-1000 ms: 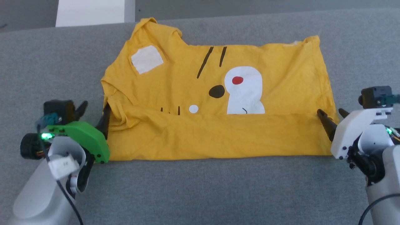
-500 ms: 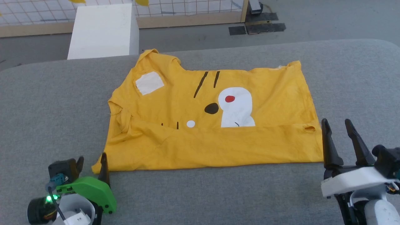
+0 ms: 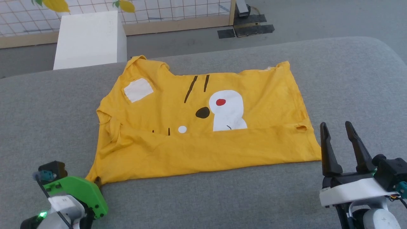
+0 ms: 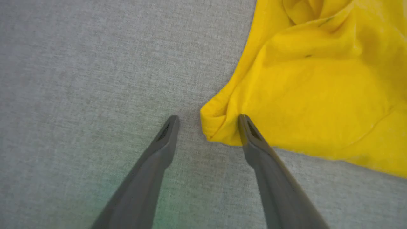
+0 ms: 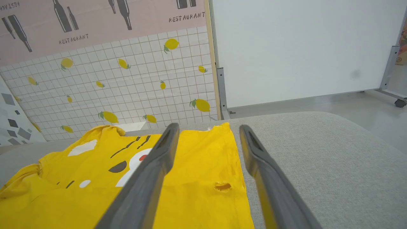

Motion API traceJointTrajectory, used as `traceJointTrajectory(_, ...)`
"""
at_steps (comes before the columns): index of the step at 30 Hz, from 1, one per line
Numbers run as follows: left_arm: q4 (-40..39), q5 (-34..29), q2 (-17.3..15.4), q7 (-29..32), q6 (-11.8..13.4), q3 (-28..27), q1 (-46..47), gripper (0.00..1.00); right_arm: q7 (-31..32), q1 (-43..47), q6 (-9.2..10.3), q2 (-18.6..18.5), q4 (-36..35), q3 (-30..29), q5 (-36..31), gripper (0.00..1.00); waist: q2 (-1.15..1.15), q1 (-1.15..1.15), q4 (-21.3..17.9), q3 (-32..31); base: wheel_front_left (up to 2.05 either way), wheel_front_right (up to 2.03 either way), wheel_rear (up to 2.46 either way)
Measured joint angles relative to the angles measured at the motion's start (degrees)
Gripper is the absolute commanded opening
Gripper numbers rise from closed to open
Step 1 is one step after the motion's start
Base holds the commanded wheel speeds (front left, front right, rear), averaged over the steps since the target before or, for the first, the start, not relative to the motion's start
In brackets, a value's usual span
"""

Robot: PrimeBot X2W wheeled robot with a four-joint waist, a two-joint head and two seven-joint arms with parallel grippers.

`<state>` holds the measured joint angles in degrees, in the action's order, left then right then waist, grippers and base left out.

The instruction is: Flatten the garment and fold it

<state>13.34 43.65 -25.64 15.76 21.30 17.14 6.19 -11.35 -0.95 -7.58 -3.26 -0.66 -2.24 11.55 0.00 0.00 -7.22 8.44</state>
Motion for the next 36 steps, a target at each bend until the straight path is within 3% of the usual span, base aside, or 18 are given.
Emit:
traceJointTrajectory(1, -0.18, 0.62, -0.48, 1.53, -0.12, 0.21, 0.20, 1.00, 0.13, 0.01, 0.00, 0.02, -0.11, 0.08, -0.01, 1.00, 0.00, 0.00, -0.22, 0.02, 0.00, 0.00, 0.00)
traceJointTrajectory(2, -0.45, 1.00, -0.88, 2.69, -0.21, 0.31, 0.33, 0.83, 0.20, 0.01, 0.00, 0.05, -0.12, 0.14, -0.01, 1.00, 0.00, 0.00, -0.42, 0.05, 0.00, 0.00, 0.00)
traceJointTrajectory(3, -0.91, 1.30, -1.22, 3.23, -0.59, 0.34, 0.36, 0.53, 0.20, 0.01, 0.00, 0.07, -0.15, 0.16, -0.02, 1.00, 0.00, 0.00, -0.58, 0.10, 0.00, 0.00, 0.00)
traceJointTrajectory(4, -1.23, 1.29, -1.46, 3.41, -0.71, 0.47, 0.35, 0.00, 0.23, 0.02, 0.00, 0.07, -0.20, 0.19, -0.03, 1.00, 0.00, 0.00, -0.68, 0.15, 0.00, 0.00, 0.00)
traceJointTrajectory(11, -3.05, 0.74, -1.38, 1.29, -2.63, 1.62, 0.30, 0.00, 2.59, -0.38, 0.00, 0.25, 2.00, -1.92, -0.83, 1.00, 0.00, 0.00, -0.32, 0.74, 0.00, 0.00, 0.00)
traceJointTrajectory(14, -3.09, 0.71, -1.37, 0.70, -3.10, 1.81, 0.30, 0.00, 8.21, -2.41, 0.00, 0.21, 5.58, -4.03, -0.89, 1.00, 0.00, 0.00, 0.14, 0.97, 0.00, 0.00, 0.00)
traceJointTrajectory(21, -3.67, 0.64, -1.16, -0.08, -3.66, 2.35, 0.36, 0.00, 32.53, -8.08, 0.01, 0.36, 14.27, -9.31, -0.05, 1.00, 0.00, 0.00, 1.50, 1.54, 0.00, 0.00, 0.00)
traceJointTrajectory(30, -3.46, 0.25, -0.40, -1.33, -5.12, 3.58, 1.53, 0.00, 52.63, -12.61, 0.00, 0.34, 15.82, -11.54, -4.19, 1.00, 0.00, 0.00, 3.46, 3.24, 0.00, 0.00, 0.00)
traceJointTrajectory(32, -3.36, 0.24, -0.30, -1.48, -5.21, 3.69, 1.70, 0.00, 55.56, -13.51, 0.00, 0.32, 15.58, -11.94, -4.56, 0.50, 0.00, 0.00, 3.81, 3.52, 0.00, 0.00, 0.00)
traceJointTrajectory(35, -3.01, 0.22, -0.04, -1.81, -5.60, 3.91, 2.13, 0.00, 57.80, -13.85, 0.00, 0.08, 14.83, -12.25, -4.53, 0.08, 0.00, 0.00, 4.32, 3.76, 0.00, 0.00, 0.00)
traceJointTrajectory(36, -2.91, 0.21, 0.03, -2.00, -5.65, 3.96, 2.19, 0.00, 57.99, -13.85, 0.00, 0.10, 14.49, -12.22, -4.47, 0.00, 0.00, 0.00, 4.48, 3.80, 0.00, 0.00, 0.00)
